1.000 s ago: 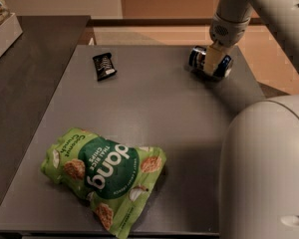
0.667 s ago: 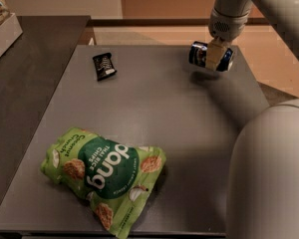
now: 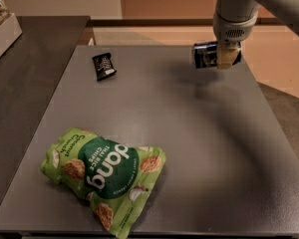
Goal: Place pepsi can upright
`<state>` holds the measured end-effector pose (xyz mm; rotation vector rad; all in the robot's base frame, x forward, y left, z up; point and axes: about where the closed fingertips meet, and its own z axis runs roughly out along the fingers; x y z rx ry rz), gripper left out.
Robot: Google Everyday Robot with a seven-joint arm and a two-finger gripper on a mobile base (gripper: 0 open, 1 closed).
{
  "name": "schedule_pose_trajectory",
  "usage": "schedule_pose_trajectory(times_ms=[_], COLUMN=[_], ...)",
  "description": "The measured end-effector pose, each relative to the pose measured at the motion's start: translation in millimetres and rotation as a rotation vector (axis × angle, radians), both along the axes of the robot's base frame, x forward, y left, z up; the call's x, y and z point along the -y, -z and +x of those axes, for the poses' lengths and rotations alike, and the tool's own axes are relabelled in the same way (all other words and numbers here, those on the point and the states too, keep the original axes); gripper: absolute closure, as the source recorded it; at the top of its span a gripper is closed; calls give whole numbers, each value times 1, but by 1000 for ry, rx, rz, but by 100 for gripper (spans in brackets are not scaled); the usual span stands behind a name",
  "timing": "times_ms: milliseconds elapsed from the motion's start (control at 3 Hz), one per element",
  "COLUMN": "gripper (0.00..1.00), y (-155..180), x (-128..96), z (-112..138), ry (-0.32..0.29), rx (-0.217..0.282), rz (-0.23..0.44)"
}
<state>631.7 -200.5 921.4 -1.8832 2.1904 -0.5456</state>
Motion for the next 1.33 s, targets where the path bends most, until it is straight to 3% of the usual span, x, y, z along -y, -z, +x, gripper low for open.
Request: schedule_pose_trajectory(times_ms=[667,1333], gripper=[100,100], y=[-7,-4], x=[-19,-47], z=[-3,6], ry=[-424,-772], rx=[161,334], rz=[-162,-245])
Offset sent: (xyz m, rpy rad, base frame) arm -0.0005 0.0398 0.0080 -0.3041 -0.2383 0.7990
